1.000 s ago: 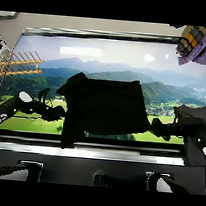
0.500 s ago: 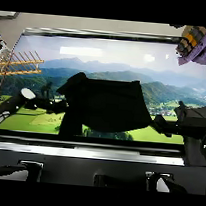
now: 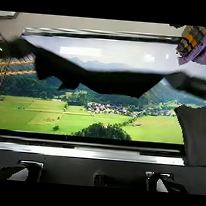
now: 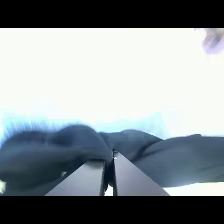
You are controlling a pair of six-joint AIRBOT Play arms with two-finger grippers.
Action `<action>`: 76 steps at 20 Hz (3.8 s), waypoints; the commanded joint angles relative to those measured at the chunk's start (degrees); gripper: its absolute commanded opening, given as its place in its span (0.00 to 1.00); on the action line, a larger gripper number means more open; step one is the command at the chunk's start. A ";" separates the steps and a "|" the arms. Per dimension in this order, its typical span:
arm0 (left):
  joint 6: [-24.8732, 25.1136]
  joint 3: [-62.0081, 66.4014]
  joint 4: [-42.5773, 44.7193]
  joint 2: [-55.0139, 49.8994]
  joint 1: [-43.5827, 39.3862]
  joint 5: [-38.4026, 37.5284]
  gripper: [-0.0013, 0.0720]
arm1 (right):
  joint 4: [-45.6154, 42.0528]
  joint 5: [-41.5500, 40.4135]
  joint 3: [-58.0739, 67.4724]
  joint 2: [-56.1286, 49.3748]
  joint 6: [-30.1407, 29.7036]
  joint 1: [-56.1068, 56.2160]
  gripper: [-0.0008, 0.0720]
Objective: Fold the clothes and pants, and hang the long-sleeved shirts on hangers.
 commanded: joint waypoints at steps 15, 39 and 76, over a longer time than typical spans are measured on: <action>-19.50 9.90 23.08 8.17 2.69 -15.74 0.04 | -21.68 -11.76 33.68 -1.40 26.34 1.03 0.05; -9.90 -0.04 20.02 -34.73 0.55 -6.10 0.58 | -21.97 -12.37 23.28 -48.96 12.94 3.56 0.51; -3.37 -61.35 9.07 10.38 15.52 -2.43 0.76 | -11.37 -1.11 -46.64 -20.15 -0.98 -13.81 0.57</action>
